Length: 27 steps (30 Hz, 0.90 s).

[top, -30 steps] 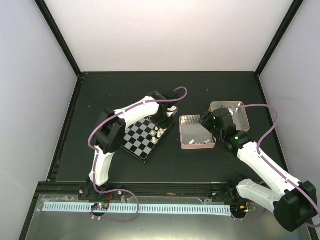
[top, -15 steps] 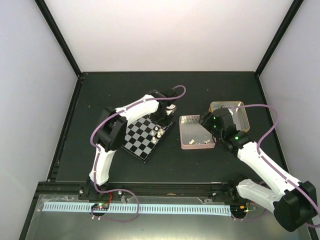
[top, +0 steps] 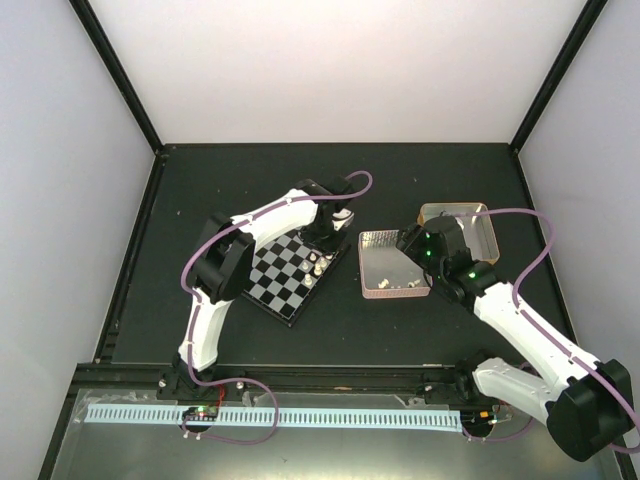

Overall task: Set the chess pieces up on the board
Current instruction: Place the chess piece on the chessboard.

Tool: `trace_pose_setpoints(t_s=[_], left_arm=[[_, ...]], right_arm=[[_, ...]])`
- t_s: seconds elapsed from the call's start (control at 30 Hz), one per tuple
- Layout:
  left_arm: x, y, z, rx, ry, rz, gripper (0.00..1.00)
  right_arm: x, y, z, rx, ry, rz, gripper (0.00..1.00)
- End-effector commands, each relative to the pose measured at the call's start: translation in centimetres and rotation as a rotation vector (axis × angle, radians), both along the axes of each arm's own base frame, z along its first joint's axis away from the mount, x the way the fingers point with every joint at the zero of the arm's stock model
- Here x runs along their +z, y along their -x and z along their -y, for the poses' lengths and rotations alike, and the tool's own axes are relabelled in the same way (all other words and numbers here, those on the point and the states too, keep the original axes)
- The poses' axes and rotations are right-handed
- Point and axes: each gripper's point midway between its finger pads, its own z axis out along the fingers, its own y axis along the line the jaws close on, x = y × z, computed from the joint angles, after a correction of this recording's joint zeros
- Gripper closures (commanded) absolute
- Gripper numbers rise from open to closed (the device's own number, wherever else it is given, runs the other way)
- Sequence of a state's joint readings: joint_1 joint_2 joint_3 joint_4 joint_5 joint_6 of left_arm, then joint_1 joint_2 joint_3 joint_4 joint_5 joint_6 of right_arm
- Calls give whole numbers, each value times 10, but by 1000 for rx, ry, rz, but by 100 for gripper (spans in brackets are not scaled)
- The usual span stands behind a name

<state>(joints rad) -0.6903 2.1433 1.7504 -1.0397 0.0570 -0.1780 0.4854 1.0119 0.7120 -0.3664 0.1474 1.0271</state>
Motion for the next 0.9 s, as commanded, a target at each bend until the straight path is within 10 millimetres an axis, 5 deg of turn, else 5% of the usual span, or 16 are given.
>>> trace_pose_setpoints(t_s=[0.0, 0.43, 0.57, 0.67, 0.87], left_arm=[[11, -10, 11, -12, 44, 26, 93], [24, -14, 15, -10, 77, 54, 73], [53, -16, 23, -10, 145, 91, 69], [81, -16, 22, 0, 195, 141, 67], [129, -6, -5, 53, 305, 276, 62]], right_arm=[[11, -5, 0, -9, -16, 26, 31], [7, -6, 0, 3, 17, 10, 31], [3, -11, 2, 35, 101, 8, 36], [-1, -17, 5, 77, 209, 11, 54], [-27, -37, 12, 182, 426, -72, 63]])
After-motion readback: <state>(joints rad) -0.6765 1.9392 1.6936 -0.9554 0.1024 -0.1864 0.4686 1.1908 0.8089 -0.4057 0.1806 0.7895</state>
